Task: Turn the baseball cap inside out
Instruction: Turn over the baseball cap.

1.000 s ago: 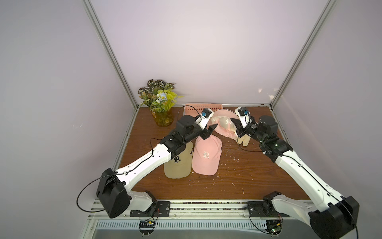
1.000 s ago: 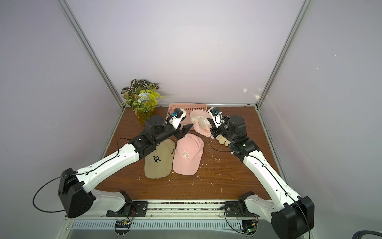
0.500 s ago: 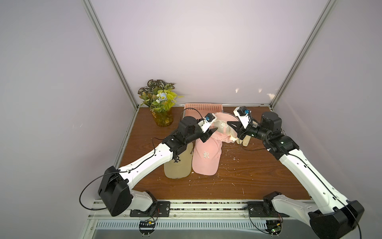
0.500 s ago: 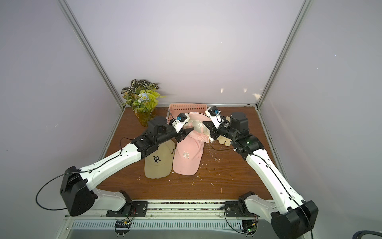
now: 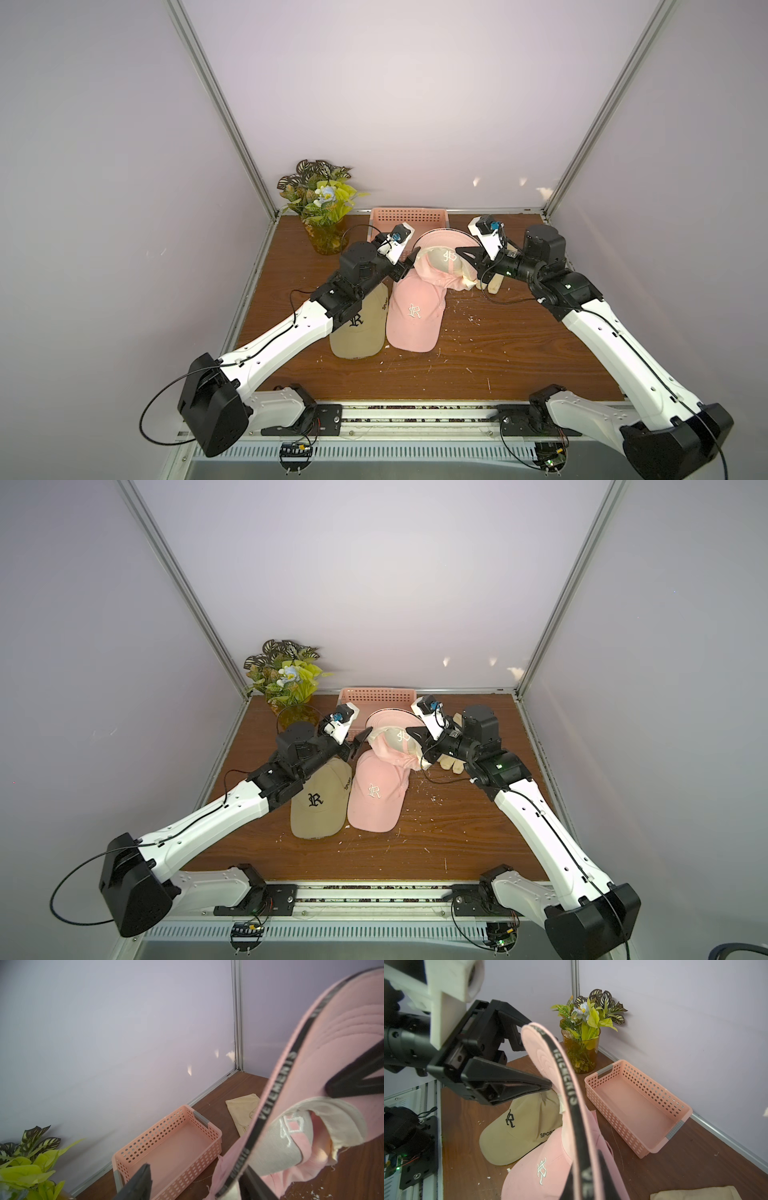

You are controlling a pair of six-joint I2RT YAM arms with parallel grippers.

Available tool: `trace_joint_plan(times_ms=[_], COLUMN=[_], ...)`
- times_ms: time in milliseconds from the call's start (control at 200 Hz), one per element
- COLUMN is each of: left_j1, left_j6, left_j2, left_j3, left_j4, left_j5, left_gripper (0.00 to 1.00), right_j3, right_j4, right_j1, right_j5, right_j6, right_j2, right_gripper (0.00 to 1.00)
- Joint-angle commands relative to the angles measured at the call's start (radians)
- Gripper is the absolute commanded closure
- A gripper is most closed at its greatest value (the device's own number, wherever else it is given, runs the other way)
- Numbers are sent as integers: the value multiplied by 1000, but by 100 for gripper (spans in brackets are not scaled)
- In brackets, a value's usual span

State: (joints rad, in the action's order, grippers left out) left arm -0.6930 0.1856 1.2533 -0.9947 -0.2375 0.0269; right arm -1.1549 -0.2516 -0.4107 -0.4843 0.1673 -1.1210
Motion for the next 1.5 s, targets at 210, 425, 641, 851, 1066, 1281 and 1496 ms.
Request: trace_joint_plan(times_ms=[210, 425, 641, 851, 1066, 1281, 1496], left_j1=[12, 15, 78, 119, 128, 141, 178], left_j6=[101, 54, -111, -206, -250, -301, -418], left_j2=[41, 22, -40, -97, -106, -106, -87], left_j3=[-66, -71, -56, -35, -41, -40, -50], left_j4=[53, 37, -22, -79, -102, -121, -164], left_j5=[293, 409, 457, 501, 561, 535, 518], left_gripper=[49, 99, 99, 99, 99, 99, 100], right_j3=[-89, -19, 118, 196, 241, 254, 223], right_j4=[-57, 37, 192, 254, 312, 303, 151], right_j1=[-16, -13, 39, 70, 71, 72, 45], right_j5=[-226, -159, -160, -213, -280, -346, -603], right_j6=[33, -24, -96, -104, -83, -22, 74], right_j2=[-5, 18, 38, 24, 24, 49, 28], right_gripper=[100, 84, 57, 56, 55, 60, 65])
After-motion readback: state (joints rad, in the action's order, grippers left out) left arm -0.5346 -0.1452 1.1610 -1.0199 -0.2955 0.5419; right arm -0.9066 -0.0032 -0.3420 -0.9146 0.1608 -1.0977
